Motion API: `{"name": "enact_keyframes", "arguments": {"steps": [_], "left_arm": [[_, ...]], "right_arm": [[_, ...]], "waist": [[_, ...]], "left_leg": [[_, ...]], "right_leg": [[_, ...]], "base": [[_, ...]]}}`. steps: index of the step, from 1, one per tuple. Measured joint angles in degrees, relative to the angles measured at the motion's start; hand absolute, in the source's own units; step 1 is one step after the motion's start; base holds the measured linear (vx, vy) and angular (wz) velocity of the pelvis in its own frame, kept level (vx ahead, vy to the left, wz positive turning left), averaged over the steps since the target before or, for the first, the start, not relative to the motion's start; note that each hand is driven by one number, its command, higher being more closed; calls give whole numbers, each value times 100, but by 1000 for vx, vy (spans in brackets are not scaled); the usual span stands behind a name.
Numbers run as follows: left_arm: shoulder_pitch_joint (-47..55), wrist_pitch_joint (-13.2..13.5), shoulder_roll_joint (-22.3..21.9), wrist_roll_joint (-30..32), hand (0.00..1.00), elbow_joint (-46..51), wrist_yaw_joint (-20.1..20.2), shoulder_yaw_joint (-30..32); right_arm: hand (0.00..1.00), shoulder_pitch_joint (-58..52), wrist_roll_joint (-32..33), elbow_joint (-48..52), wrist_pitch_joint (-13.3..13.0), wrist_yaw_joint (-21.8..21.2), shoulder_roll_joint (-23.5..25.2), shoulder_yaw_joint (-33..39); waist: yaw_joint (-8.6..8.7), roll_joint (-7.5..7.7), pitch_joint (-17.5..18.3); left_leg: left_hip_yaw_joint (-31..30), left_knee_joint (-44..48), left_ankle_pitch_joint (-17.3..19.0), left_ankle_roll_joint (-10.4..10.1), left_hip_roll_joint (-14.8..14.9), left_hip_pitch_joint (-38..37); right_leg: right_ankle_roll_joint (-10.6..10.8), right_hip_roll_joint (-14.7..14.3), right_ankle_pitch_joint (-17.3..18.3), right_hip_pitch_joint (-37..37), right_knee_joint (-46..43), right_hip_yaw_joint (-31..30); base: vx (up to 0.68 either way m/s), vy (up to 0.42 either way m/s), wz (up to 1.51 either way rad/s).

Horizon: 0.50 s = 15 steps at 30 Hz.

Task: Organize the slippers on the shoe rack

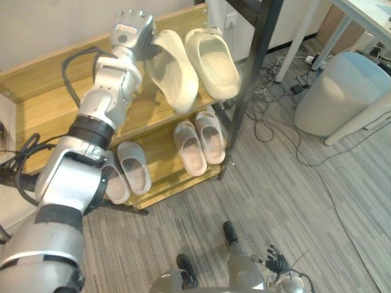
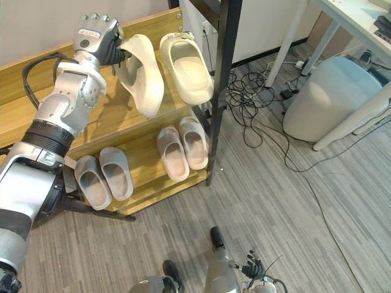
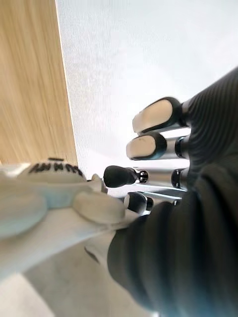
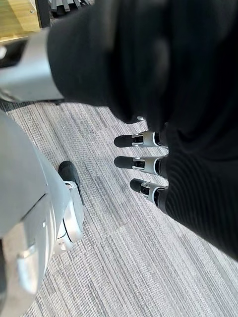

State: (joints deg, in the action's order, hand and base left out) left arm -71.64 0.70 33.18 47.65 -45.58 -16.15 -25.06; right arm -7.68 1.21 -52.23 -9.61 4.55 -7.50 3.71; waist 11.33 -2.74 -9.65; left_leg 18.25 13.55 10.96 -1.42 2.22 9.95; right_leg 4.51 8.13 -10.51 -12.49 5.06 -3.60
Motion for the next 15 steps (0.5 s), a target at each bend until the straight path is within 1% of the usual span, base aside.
{"name": "enact_keyframes", "arguments": {"steps": [6, 15], "left_arm": [[0, -10, 110, 12, 100, 24, 0, 1], [30, 19, 247, 269, 100, 24, 2, -104]], "right_arm": [[0, 35, 2, 11, 0, 4, -118, -184], [0, 82, 1, 11, -3, 4, -153, -229]], "waist": [[7, -5, -39], [41, -19, -91]], "left_leg": [[-13, 93, 50, 8, 15, 0], [-10, 167, 99, 6, 34, 29]], "right_leg": [[-28, -3, 19, 37, 1, 7], [-40, -13, 27, 31, 1, 2]], "base": [[2, 19, 1], [2, 15, -1]]}}
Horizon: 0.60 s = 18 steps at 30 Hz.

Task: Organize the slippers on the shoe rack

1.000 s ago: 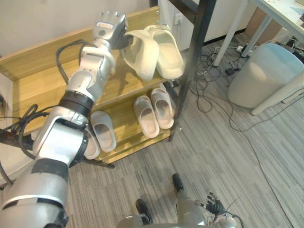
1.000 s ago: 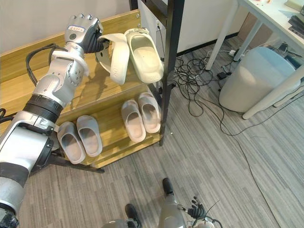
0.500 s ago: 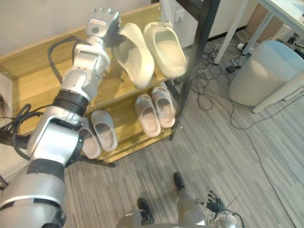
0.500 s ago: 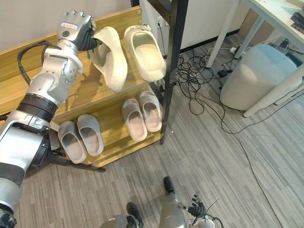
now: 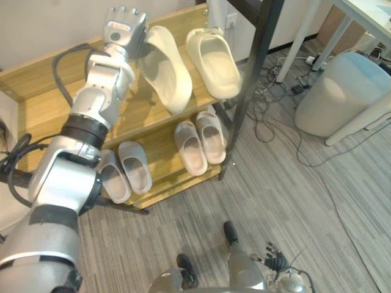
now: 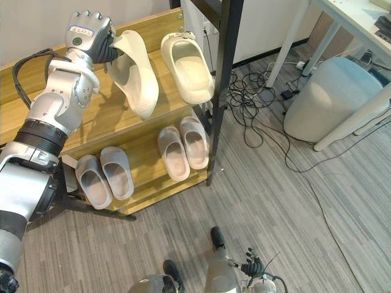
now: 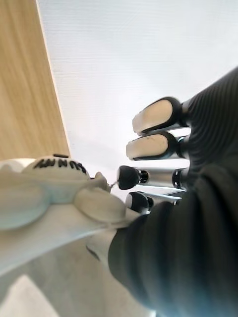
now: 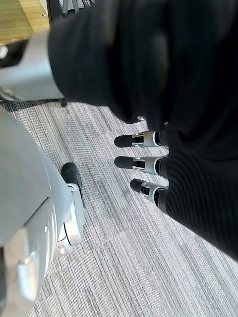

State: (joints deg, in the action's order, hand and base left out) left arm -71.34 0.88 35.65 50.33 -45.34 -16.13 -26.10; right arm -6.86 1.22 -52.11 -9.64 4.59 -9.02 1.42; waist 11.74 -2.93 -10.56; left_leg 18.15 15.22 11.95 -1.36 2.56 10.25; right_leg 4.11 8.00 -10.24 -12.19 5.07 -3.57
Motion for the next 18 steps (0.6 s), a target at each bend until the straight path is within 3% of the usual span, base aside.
{"name": "enact_keyframes", "arguments": {"steps": [7, 8, 13, 18], "left_arm": [[4, 6, 262, 132, 100, 161, -23, -79], [-5, 7, 326, 133, 0, 177, -27, -84], [-41, -45, 490, 132, 0, 205, -82, -84], [-43, -73, 367, 131, 0, 196, -70, -87]], "right_arm": [[0, 48, -1, 18, -6, 3, 0, -8], [0, 59, -1, 19, -5, 4, 0, -14], [0, 59, -1, 111, 8, 5, -10, -103], [0, 58, 0, 148, 9, 5, -24, -154]], "waist": [[22, -2, -100], [24, -11, -104], [-19, -10, -114], [-20, -12, -131]], "left_leg": [[18, 36, 30, -2, 13, 10], [25, 142, 81, -3, 46, 85], [132, 202, 102, 0, 90, 178], [165, 204, 102, -1, 124, 178]], "right_leg": [[21, -13, -15, -11, 0, -25], [23, -29, -20, -42, -1, -33], [-32, -65, -89, -172, -1, -107], [-15, -82, -100, -190, 0, -143]], "base": [[9, 18, -1], [2, 25, -7], [0, 29, -10], [4, 14, -4]]}}
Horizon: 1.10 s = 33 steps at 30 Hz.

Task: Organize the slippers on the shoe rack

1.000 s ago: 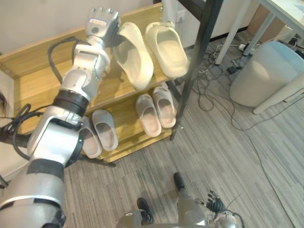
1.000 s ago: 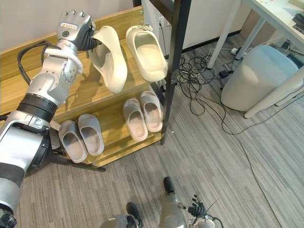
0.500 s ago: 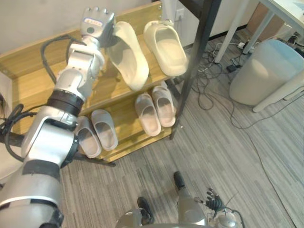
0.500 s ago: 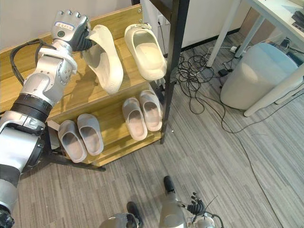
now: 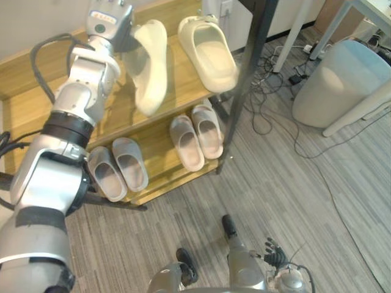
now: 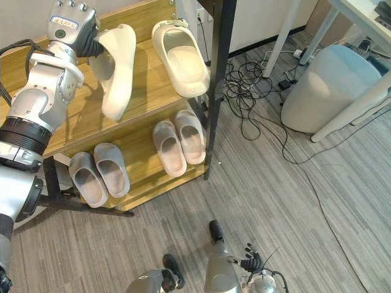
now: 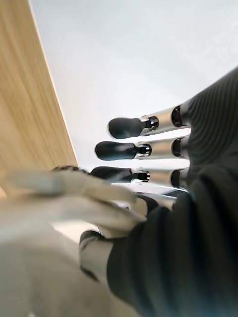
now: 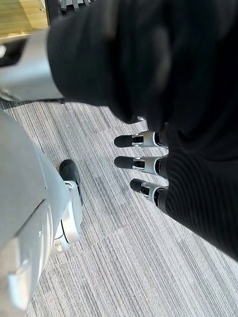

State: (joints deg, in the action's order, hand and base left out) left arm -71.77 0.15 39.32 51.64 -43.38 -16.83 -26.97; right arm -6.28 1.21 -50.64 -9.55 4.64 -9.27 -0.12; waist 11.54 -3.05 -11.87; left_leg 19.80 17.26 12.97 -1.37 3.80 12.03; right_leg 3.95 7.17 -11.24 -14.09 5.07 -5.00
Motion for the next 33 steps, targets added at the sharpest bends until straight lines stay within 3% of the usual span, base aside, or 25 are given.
{"name": "enact_keyframes", "arguments": {"steps": [17, 26, 33], "left_arm": [[-193, -106, -757, -231, 0, -243, 78, 90], [-190, -236, -1247, -479, 0, -237, 74, 481], [-161, -329, -1333, -685, 0, 38, 71, 584]], "right_arm": [[0, -36, 4, 40, 5, 1, -2, 5], [0, -43, 117, 56, 117, 9, -1, 11], [0, -41, 123, 53, 188, 22, -18, 11]], "waist": [[-43, 6, -21], [-107, 29, -117], [-190, 30, -119]], "left_leg": [[-9, 0, -2, 1, 12, -5], [-160, -18, -27, 13, -40, -118], [-200, -100, -108, 45, -109, -125]], "right_leg": [[9, 1, -6, 11, -1, 3], [27, 20, -17, 203, 0, 139], [30, 88, -17, 205, -1, 184]], "base": [[2, 6, 0], [-3, 8, 7], [-16, 27, 5]]}}
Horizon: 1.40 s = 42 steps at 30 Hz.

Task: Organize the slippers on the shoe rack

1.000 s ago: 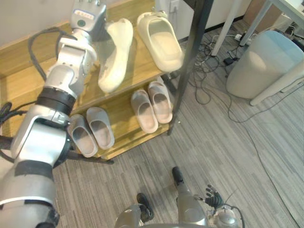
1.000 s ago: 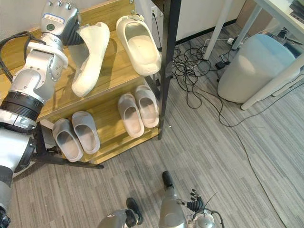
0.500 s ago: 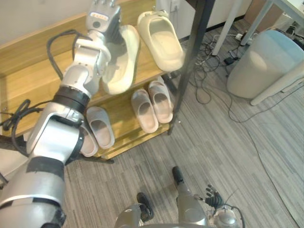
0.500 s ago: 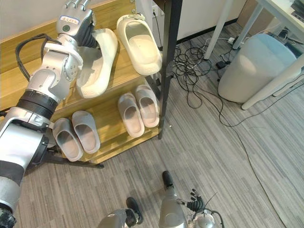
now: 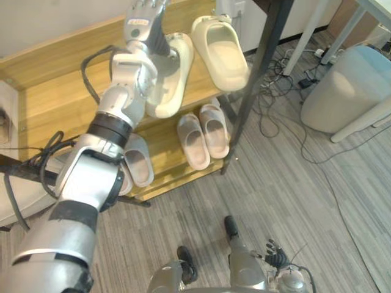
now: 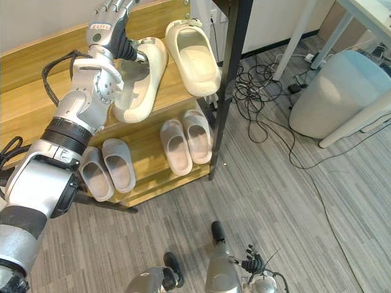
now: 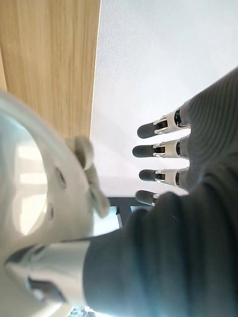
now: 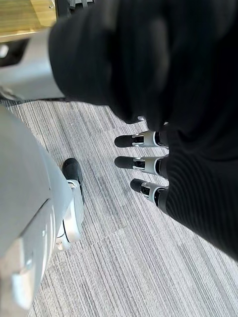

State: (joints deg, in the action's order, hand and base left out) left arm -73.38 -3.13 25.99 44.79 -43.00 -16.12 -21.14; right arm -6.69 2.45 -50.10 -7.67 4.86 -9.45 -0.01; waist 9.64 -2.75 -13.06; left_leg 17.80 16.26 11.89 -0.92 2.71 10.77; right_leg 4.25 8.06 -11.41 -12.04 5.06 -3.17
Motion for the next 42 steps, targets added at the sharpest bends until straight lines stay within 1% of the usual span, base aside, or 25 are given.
{"name": "enact_keyframes", "arguments": {"steps": [4, 7, 11, 16, 19, 20, 21, 22, 23, 25, 26, 27, 28, 29, 30, 32, 33, 34, 35, 36, 38, 40, 42], "left_arm": [[94, 0, -22, -14, 0, 203, -7, 15], [273, -5, -98, -117, 0, 383, -20, 153], [613, -13, -128, -228, 0, 755, -44, 238], [906, -5, -144, -304, 0, 1174, -97, 515], [1273, 28, -181, -670, 0, 1544, -149, 843], [1572, 47, -228, -921, 0, 1788, -156, 1084], [1644, 49, -239, -950, 0, 1853, -159, 1147], [1894, 88, -291, -1236, 0, 2092, -184, 1347], [2214, 137, -422, -1636, 0, 2388, -253, 1544], [2709, 216, -637, -2073, 0, 2740, -277, 1699], [2978, 285, -708, -2253, 0, 2839, -279, 1706], [3377, 336, -772, -2477, 0, 2927, -276, 1707], [3496, 352, -792, -2572, 0, 2939, -273, 1711], [3771, 388, -894, -2801, 0, 2958, -268, 1771], [4022, 418, -989, -3100, 0, 3021, -262, 1804], [4315, 501, -1132, -3355, 0, 3063, -251, 1805], [4457, 534, -1212, -3509, 0, 3065, -239, 1804], [4507, 539, -1240, -3581, 0, 3065, -238, 1804], [4658, 541, -1358, -3756, 0, 3065, -216, 1800], [4807, 547, -1466, -3954, 0, 3065, -151, 1790], [4993, 550, -1611, -4142, 0, 3065, -21, 1768], [5069, 550, -1692, -4277, 0, 3053, 67, 1654], [5077, 549, -1814, -4280, 0, 2997, 182, 1451]], "right_arm": [[0, 4, 5, -4, 32, 3, -2, 0], [0, 7, 7, -19, 43, 7, -3, 0], [0, 14, 7, -53, 95, 19, -11, -1], [0, 19, 6, -53, 134, 23, -15, 0], [0, 19, 5, -54, 160, 26, -15, 0], [0, 18, 0, -68, 176, 26, -16, 0], [0, 18, 0, -73, 179, 26, -16, 0], [0, 12, -2, -74, 200, 27, -16, 2], [0, -14, -6, -75, 233, 30, -16, 25], [0, -45, -19, -80, 275, 31, -20, 43], [0, -76, -25, -94, 312, 29, -24, 42], [0, -120, -26, -102, 365, 22, -20, 29], [0, -131, -27, -105, 378, 21, -17, 25], [0, -138, -29, -105, 389, 20, -19, 13], [0, -151, -30, -105, 415, 18, -26, -7], [0, -181, -29, -105, 439, 16, -29, -22], [0, -176, -30, -105, 450, 11, -26, -38], [0, -167, -29, -105, 453, 8, -24, -42], [0, -151, -29, -105, 482, 4, -21, -48], [0, -145, -29, -105, 499, 2, -16, -55], [0, -125, -29, -105, 502, -5, 6, -83], [0, -96, -28, -105, 502, -6, 46, -83], [0, -72, -27, -108, 504, -6, 92, -84]], "waist": [[-10, 0, 0], [-24, 0, 0], [-75, 1, 1], [-100, 1, 2], [-108, 0, 6], [-123, -3, 33], [-127, -3, 38], [-154, -3, 39], [-226, -3, 39], [-318, -5, 63], [-363, -5, 160], [-386, -4, 338], [-401, 1, 378], [-467, 10, 396], [-547, 17, 454], [-633, 26, 617], [-635, 35, 686], [-638, 40, 691], [-647, 46, 698], [-664, 58, 725], [-685, 91, 815], [-689, 123, 860], [-706, 143, 876]], "left_leg": [[-29, -15, -23, 7, -26, -6], [-72, -26, -47, -2, -27, -24], [-111, -168, -119, -17, -43, -180], [-129, -225, -177, -31, -45, -197], [-140, -318, -248, -42, -47, -260], [-154, -391, -286, -56, -52, -315], [-159, -406, -296, -58, -52, -322], [-200, -432, -321, -68, -51, -331], [-243, -508, -369, -82, -53, -388], [-296, -635, -430, -98, -58, -528], [-324, -739, -471, -113, -60, -569], [-390, -913, -555, -136, -65, -618], [-414, -974, -590, -143, -65, -648], [-447, -1139, -667, -174, -55, -808], [-451, -1249, -713, -193, -41, -910], [-514, -1392, -806, -218, -23, -932], [-595, -1471, -868, -236, -14, -945], [-614, -1507, -891, -249, -10, -974], [-673, -1604, -951, -255, 6, -1067], [-722, -1640, -968, -274, 23, -1128], [-755, -1682, -994, -320, 52, -1131], [-807, -1762, -1039, -349, 69, -1138], [-920, -1817, -1063, -343, 87, -1203]], "right_leg": [[3, 10, -2, 18, 0, 31], [3, 10, -2, 55, 0, 83], [1, 16, 1, 169, 0, 136], [4, 30, 2, 169, 0, 172], [6, 29, 1, 200, 0, 197], [7, 29, 3, 227, 0, 220], [7, 28, 3, 229, 0, 226], [10, 24, 5, 251, 0, 260], [16, 21, 13, 306, 0, 304], [-1, 16, 57, 423, 1, 389], [-27, 10, 74, 434, 1, 432], [-63, -3, 99, 442, 1, 512], [-70, -9, 104, 457, 1, 545], [-116, -32, 138, 567, 2, 602], [-116, -52, 170, 626, 5, 621], [-141, -77, 189, 623, 15, 701], [-142, -85, 199, 641, 26, 785], [-134, -89, 207, 664, 28, 812], [-129, -100, 242, 757, 43, 898], [-146, -116, 288, 826, 45, 945], [-148, -134, 313, 840, 47, 1015], [-149, -151, 323, 858, 48, 1104], [-122, -165, 352, 958, 49, 1215]], "base": [[-5, 31, 5], [-6, 21, 7], [-23, 16, 5], [-28, 11, 2], [-4, 4, 1], [-6, 6, 3], [-9, 6, 9], [-16, 4, 14], [-21, 2, 20], [-18, -3, 17], [-4, -14, 22], [2, -19, 21], [15, -26, 24], [3, -27, 12], [-10, -26, 8], [-16, -26, 17], [-12, -30, 27], [-21, -41, 31], [-24, -41, 26], [-20, -34, 24], [-21, -22, 18], [-21, -27, 23], [-8, -28, 23]]}}
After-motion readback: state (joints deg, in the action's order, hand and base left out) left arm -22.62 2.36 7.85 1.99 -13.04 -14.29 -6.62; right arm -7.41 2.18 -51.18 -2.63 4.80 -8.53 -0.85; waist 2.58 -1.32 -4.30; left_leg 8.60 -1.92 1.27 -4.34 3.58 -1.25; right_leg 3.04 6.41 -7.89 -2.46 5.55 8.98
